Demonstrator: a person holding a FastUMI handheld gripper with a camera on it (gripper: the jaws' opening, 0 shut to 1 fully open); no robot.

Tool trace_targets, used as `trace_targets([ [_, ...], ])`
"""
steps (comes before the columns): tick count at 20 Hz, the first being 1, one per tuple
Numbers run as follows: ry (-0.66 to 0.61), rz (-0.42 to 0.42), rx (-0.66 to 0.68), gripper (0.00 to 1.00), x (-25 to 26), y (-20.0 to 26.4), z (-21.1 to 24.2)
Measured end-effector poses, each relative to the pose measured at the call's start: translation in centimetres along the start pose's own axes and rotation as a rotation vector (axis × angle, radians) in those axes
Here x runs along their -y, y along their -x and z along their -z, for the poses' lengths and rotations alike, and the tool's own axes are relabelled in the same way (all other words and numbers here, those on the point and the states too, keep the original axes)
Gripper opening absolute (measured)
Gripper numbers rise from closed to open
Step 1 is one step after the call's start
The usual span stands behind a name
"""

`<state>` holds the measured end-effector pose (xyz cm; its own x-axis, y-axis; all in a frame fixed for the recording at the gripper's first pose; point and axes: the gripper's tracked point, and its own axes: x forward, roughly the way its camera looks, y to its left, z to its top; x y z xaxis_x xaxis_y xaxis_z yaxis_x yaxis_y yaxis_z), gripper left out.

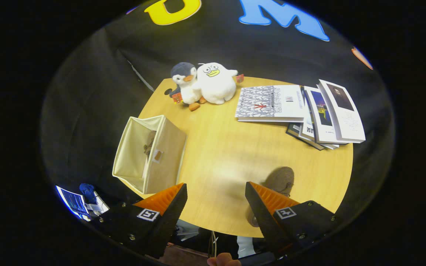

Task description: Open the storage box then place both shoes into the box .Put the left shoe in first, then the right shoe, with the right side of both shoes facing outward in a uniform manner.

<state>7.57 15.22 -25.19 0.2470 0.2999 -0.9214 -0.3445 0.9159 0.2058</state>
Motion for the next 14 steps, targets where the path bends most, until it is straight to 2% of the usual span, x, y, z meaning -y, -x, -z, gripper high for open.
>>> trace_targets([
  [4,-0.093,0.030,-0.039,0.98,4.1,-1.0,3.5],
  [9,-0.159,0.110,-0.100,0.98,10.4,-3.4,7.6],
  [14,-0.222,0.126,-0.177,0.98,13.7,-5.7,11.3],
])
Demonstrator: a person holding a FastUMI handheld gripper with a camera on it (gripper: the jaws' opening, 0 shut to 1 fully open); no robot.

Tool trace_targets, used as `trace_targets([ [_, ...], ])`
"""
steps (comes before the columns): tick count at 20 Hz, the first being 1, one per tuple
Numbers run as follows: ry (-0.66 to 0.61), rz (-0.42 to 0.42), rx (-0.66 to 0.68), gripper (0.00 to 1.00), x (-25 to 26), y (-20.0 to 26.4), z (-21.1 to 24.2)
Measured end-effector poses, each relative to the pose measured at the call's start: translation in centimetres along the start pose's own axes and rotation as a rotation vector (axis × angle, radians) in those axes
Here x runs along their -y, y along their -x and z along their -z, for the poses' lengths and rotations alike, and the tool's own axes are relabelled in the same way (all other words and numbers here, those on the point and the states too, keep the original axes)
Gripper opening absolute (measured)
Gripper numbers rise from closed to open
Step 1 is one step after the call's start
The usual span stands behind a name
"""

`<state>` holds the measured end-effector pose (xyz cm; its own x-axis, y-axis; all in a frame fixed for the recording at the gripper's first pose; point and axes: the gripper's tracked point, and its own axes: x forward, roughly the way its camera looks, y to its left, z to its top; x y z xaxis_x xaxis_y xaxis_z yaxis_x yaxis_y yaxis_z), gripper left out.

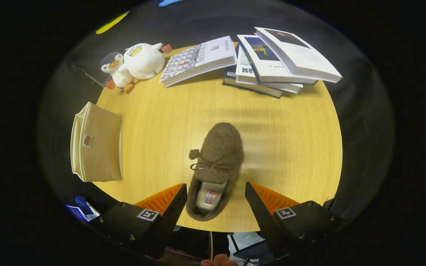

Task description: Open the storage box then place both shoes into the box .Put the left shoe in first, then the right shoe, with the right side of both shoes facing outward in a uniform manner.

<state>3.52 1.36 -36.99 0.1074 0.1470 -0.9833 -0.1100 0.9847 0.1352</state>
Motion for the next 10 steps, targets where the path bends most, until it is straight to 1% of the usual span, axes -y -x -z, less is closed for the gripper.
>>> trace_targets([
  [5,-0.011,0.025,-0.062,0.98,2.2,-3.0,1.2],
  [10,-0.012,0.043,-0.118,0.98,3.0,-5.7,1.5],
])
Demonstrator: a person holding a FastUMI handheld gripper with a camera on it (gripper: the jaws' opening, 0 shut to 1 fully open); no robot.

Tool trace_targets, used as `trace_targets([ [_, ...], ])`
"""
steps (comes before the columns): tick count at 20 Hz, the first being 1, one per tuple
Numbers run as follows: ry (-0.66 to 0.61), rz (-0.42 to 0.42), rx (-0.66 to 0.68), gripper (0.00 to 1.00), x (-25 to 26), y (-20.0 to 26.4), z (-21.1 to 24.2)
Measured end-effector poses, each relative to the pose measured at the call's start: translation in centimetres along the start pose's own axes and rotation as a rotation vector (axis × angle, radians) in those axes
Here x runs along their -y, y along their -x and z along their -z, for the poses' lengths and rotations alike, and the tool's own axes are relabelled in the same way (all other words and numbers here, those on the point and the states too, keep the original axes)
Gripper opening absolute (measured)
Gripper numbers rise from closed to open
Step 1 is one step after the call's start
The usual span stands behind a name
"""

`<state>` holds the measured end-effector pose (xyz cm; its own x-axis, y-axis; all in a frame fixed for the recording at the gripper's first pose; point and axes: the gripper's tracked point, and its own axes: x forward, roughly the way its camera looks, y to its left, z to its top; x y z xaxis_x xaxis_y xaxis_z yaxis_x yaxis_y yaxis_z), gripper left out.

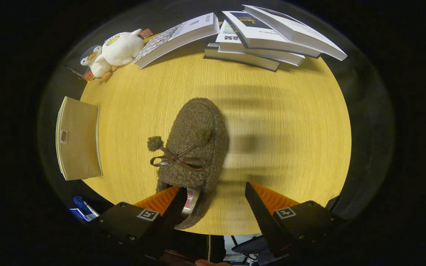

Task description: Open the storage box then place both shoes into the box .Put the left shoe in first, then the right shoe, with the right side of both shoes facing outward in a uniform manner.

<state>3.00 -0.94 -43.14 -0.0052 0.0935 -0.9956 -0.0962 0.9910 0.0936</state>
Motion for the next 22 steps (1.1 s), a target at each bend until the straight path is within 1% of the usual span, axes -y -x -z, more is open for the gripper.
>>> trace_targets([
  [2,-0.009,0.008,-0.007,0.98,0.3,-0.8,-0.5],
  [3,-0.022,-0.002,-0.011,0.98,0.2,-1.1,-0.7],
  [5,-0.044,-0.037,-0.033,0.90,-0.5,-1.8,-0.6],
  [6,-0.049,-0.057,-0.041,0.88,-1.0,-2.0,-0.5],
  [8,-0.049,-0.080,-0.052,0.62,-1.7,-2.4,-0.4],
  [9,-0.033,-0.036,-0.048,0.42,-1.1,-2.6,-0.5],
  [11,-0.003,-0.022,-0.045,0.16,-0.9,-2.1,-0.4],
  [12,0.028,-0.020,-0.037,0.16,-0.8,-2.1,-0.8],
  [13,0.032,0.003,-0.023,0.16,-0.5,-1.7,-1.0],
  [15,0.012,0.013,0.008,0.01,-0.1,-1.6,-1.6],
  [18,0.002,-0.012,-0.001,0.01,-0.6,-1.0,-1.2],
  [22,0.023,-0.040,0.030,0.01,-2.3,1.5,-1.7],
])
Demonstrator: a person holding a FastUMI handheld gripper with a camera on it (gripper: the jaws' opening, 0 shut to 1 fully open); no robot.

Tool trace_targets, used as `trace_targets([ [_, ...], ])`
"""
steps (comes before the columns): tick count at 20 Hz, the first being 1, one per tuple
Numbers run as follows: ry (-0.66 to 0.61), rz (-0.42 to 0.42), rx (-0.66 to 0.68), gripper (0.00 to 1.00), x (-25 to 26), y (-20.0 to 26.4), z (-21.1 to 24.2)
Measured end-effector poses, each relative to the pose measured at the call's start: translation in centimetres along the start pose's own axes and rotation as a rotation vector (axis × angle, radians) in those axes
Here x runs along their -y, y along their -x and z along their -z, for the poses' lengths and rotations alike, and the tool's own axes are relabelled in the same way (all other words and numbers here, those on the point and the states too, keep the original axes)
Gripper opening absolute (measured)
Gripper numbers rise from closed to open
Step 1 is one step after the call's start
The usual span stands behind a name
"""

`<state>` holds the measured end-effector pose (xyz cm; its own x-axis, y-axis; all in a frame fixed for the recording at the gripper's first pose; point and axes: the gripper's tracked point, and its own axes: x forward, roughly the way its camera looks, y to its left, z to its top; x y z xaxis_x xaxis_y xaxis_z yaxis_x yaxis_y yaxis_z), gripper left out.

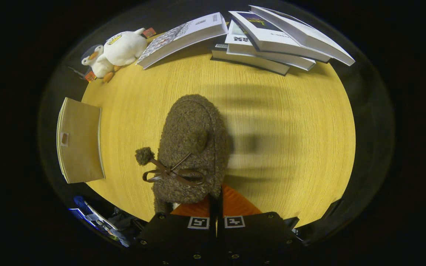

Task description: Open the storage box then place both shoes into the box .Put the left shoe in first, then the right shoe, with the right side of both shoes facing outward in a uniform manner.

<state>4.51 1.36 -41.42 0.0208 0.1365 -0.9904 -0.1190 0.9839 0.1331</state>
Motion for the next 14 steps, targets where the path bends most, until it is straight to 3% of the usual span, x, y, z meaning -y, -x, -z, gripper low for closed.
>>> trace_targets([
  [8,0.094,-0.052,0.063,0.01,-6.2,6.2,-3.0],
  [14,0.206,-0.120,0.090,0.01,-14.1,9.8,-4.4],
])
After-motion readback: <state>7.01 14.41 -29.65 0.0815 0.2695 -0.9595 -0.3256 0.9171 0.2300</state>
